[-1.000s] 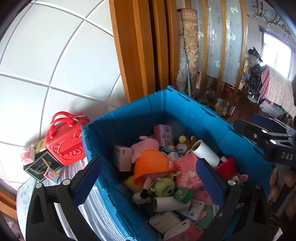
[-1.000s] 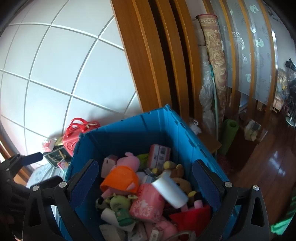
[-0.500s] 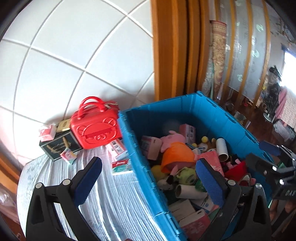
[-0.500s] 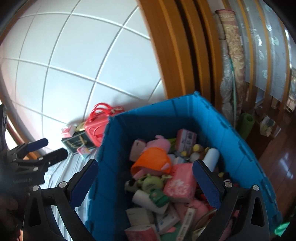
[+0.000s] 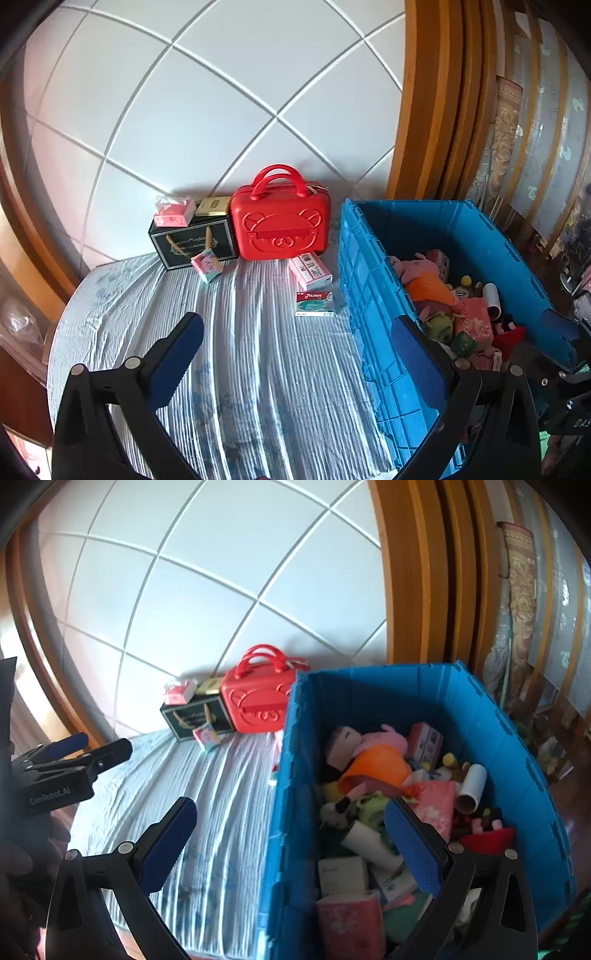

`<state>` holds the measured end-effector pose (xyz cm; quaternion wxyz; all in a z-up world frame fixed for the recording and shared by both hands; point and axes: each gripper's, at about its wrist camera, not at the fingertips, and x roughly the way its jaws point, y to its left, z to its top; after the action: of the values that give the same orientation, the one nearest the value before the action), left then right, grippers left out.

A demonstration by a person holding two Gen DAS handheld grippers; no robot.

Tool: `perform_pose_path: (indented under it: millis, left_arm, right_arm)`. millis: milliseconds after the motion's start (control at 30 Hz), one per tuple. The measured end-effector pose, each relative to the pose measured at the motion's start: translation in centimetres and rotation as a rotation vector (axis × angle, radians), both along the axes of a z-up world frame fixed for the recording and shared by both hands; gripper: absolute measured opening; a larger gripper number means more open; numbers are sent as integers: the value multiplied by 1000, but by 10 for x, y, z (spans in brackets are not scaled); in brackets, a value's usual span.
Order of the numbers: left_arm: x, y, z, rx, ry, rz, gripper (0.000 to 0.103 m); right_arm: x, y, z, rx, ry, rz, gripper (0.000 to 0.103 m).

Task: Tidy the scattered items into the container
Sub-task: 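Withdraw both open tools from the crate back over the bed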

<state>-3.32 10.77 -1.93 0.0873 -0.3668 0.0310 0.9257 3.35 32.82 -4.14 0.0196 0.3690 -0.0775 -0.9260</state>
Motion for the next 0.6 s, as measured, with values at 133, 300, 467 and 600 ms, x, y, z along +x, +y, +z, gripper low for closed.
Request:
perform_pose_path:
  millis: [133, 300, 467, 600]
  left_arm:
    - [7, -31, -5, 0, -10, 49, 103]
    - [19, -57, -8, -13, -10, 87, 103]
    - [26, -75, -9, -9, -27, 109, 103]
    - [33, -88, -9, -7, -28, 131, 103]
  right_arm:
    - [7, -30, 1, 30, -19, 25, 103]
    - [16, -52, 2, 35, -36, 22, 103]
    - [24, -65, 6, 48, -36, 14, 103]
    - [32, -76, 8, 53, -36, 20, 103]
